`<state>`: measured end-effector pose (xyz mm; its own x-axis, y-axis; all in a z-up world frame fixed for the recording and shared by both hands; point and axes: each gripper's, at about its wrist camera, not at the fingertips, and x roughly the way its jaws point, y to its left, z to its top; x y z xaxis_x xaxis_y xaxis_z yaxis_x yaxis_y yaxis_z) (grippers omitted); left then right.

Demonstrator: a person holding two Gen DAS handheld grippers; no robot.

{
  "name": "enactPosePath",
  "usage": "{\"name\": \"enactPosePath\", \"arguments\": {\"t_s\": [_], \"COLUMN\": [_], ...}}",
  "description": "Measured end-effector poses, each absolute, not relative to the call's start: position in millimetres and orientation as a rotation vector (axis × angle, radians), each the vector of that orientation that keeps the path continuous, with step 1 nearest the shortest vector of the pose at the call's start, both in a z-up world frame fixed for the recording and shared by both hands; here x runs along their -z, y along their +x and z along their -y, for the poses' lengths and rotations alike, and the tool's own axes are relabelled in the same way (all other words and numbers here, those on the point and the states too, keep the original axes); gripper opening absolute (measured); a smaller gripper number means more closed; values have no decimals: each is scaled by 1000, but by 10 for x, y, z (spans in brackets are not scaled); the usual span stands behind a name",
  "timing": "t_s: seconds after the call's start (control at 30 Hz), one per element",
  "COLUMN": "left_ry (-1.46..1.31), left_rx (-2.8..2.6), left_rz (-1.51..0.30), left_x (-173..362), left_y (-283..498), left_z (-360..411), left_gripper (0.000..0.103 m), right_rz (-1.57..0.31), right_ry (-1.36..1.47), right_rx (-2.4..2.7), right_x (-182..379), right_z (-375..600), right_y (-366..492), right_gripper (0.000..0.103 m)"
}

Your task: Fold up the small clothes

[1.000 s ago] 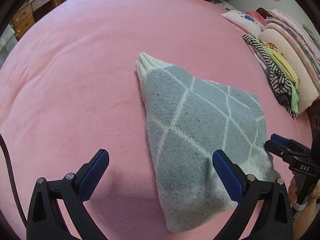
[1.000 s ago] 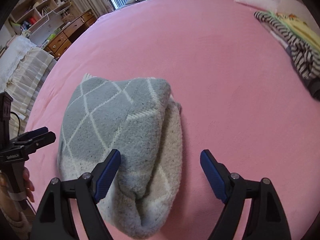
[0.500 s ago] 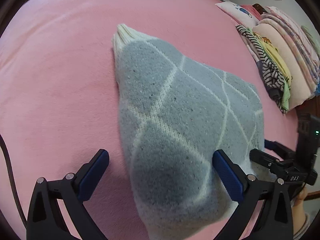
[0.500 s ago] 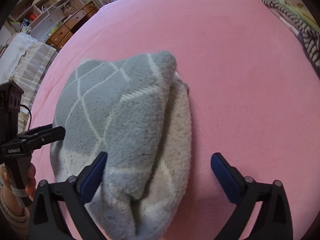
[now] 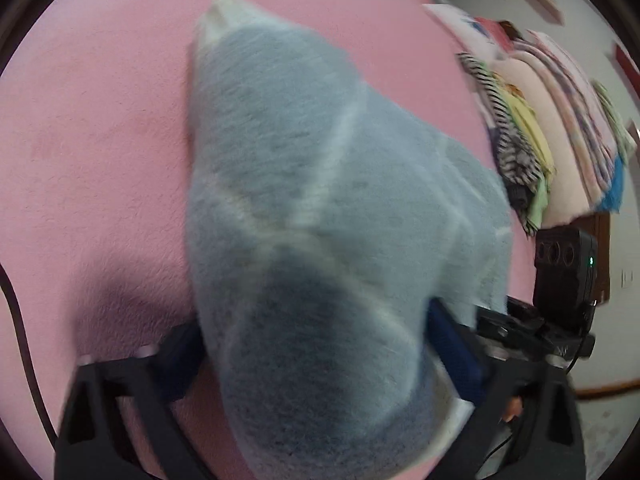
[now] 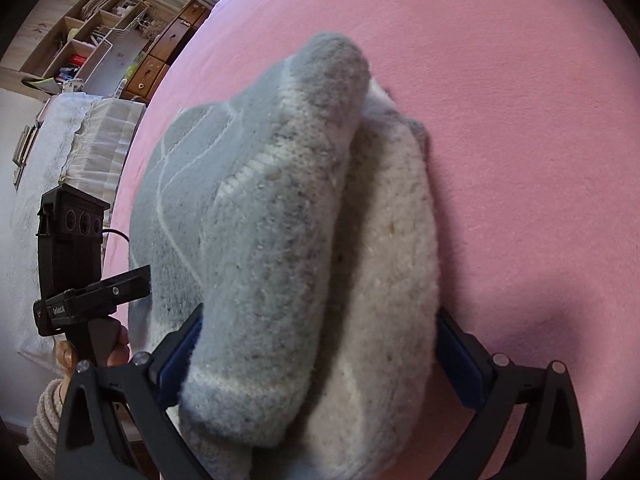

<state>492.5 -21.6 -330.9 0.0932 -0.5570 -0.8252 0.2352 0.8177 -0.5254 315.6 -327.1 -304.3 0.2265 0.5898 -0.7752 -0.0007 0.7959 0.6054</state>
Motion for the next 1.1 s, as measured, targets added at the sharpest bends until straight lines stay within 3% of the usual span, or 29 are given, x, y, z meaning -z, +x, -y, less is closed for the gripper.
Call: {"name": "enactPosePath", "arguments": {"t_s": [0.07, 0.17, 0.27, 0.57, 0.8, 1.1], "left_ry": [-246, -214, -185, -80, -48, -57], "left_rx": [611, 612, 592, 578, 517, 482], "left_rz": [-1318, -1287, -1270, -1242, -1195, -1268], "left_x": [3233, 3108, 2983, 2465, 2093, 2506], "left_y": [4868, 4811, 4757, 4497, 4368, 4320], "left_z": [239, 255, 299, 220, -249, -664], "left_gripper": [76, 63, 59, 56, 56, 56], "right_rz": [-1271, -1237, -1211, -1167, -1114, -1235], "right_ry": [522, 438, 393, 345, 217, 212], "right_rx": [-427, -397, -367, -380, -443, -420], "right_x": [2969, 2791, 2641, 2201, 1753, 2219], "right_z": [3240, 3168, 3110, 2892, 2213, 1876], "right_y": [3110, 3019, 2948, 2706, 2698, 2819], "right_gripper": [71, 60, 54, 40, 39, 41]}}
